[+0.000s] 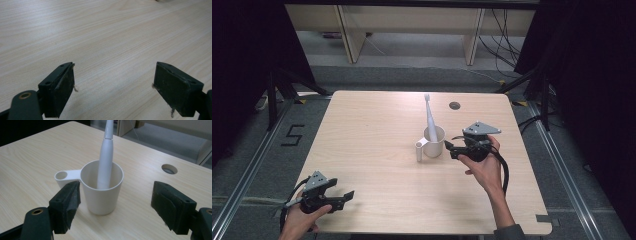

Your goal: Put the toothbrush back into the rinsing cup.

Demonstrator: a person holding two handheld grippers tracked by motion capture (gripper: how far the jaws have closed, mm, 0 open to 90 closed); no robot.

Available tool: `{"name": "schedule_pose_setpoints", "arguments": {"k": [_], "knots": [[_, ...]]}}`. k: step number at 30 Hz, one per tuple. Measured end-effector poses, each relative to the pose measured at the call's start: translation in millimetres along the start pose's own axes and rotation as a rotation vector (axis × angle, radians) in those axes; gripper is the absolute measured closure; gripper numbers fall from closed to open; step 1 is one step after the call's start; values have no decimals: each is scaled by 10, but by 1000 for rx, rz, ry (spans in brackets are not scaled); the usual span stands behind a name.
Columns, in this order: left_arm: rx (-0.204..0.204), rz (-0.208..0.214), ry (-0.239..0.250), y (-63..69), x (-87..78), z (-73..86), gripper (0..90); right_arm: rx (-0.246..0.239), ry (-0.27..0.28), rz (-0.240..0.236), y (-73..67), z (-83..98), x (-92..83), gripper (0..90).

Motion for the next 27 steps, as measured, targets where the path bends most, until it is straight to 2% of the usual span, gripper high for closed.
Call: {"name": "schedule_pose_setpoints", "arguments": {"k": [1, 3, 4, 5, 6, 7, 8, 9, 12, 13, 14, 15, 20, 23, 25, 27], "knots": [[7, 0, -9, -7, -7, 5, 164, 32, -5, 4, -23, 21, -16, 237], [0, -1, -9, -3, -3, 3, 164, 14, -1, -7, -19, 45, -28, 236], [0, 0, -3, 0, 0, 0, 164, 39, -12, -10, -42, 63, -38, 236], [1, 0, -4, 1, -2, 0, 164, 12, -17, -17, -29, 69, -43, 236], [4, 5, -3, 1, -4, -3, 164, 30, -22, -12, -37, 76, -56, 235], [11, 4, -22, -4, -20, 3, 164, 3, -10, -6, -12, 70, -62, 235], [8, 5, -16, -3, -17, 0, 164, 13, -15, -6, -18, 77, -69, 235], [7, 5, -16, -4, -18, 0, 164, 0, -11, 3, -9, 80, -77, 235], [7, 7, -10, -1, -19, -2, 164, 14, -18, -1, -43, 117, -87, 234], [10, 7, -14, -3, -23, 0, 164, 0, -22, -7, -40, 128, -91, 234], [7, 6, -10, 0, -20, -4, 164, 12, -23, -1, -51, 141, -92, 234], [7, 6, -10, 1, -21, -5, 164, -5, -26, -8, -45, 157, -98, 234], [7, 6, -11, 0, -20, -2, 163, -11, -37, 5, -35, 215, -139, 234], [8, 5, -12, -2, -20, -2, 163, -13, -37, -3, -40, 253, -168, 233], [7, 4, -11, -3, -20, -2, 163, 21, -51, -20, -68, 296, -197, 233], [8, 5, -12, -2, -20, -1, 163, 13, -58, -22, -69, 334, -226, 230]]}}
Point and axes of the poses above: each handheld gripper's, and its own axes: x roughly forward along the jaws, z roughly out of its underside, y roughly to its right, the point moved 7 cm from there along x, roughly forward along the jaws, and after that the axes turned 3 degrees about z, right-handed, at the moved point
